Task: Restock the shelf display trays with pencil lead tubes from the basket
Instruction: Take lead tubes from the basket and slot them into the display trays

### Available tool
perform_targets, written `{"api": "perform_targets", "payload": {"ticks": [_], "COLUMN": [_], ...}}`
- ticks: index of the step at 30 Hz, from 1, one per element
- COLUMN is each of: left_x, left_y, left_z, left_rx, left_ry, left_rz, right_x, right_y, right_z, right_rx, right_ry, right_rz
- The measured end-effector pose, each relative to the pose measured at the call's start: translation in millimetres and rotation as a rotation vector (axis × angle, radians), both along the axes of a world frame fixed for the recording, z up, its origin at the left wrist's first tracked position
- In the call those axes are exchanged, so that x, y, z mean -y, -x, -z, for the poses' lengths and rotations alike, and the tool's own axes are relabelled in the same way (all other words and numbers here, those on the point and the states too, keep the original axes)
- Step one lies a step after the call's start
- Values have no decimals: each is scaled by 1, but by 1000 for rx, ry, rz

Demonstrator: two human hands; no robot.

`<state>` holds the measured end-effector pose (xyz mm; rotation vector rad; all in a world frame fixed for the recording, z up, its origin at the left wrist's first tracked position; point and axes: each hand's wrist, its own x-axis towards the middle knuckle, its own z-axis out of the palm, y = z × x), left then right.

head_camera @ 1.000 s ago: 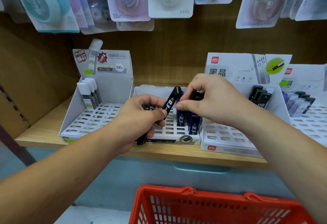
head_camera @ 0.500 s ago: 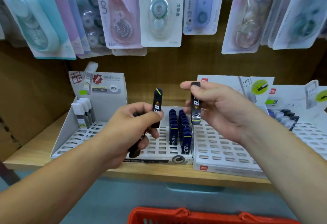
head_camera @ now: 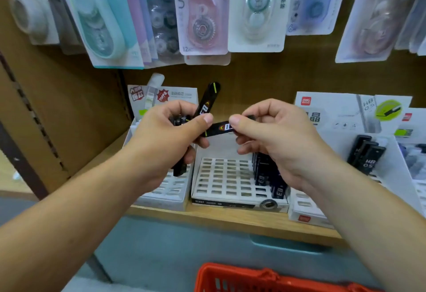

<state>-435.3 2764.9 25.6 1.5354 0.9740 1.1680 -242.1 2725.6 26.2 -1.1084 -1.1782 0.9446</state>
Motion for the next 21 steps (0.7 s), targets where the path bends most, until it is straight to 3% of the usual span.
{"api": "perform_targets", "payload": {"ticks": [4,7,14,19,21], "left_x": [-8,-11,-19,-21,-23], "left_y": [8,8,22,27,27], "left_z": [0,2,6,14,16], "left_rx": [42,42,37,15,51], "left_ry": [0,-1,74,95,81], "left_rz": [-40,0,50,30,-3], "right_x": [5,3,-2,-10,-10], "right_y": [2,8,18,20,21], "right_z": [-2,-5,3,6,5], "right_rx": [467,564,386,-240,-205], "right_ry": [-33,-53,14,24,36], "right_rz": [17,60,-18,40,25]}}
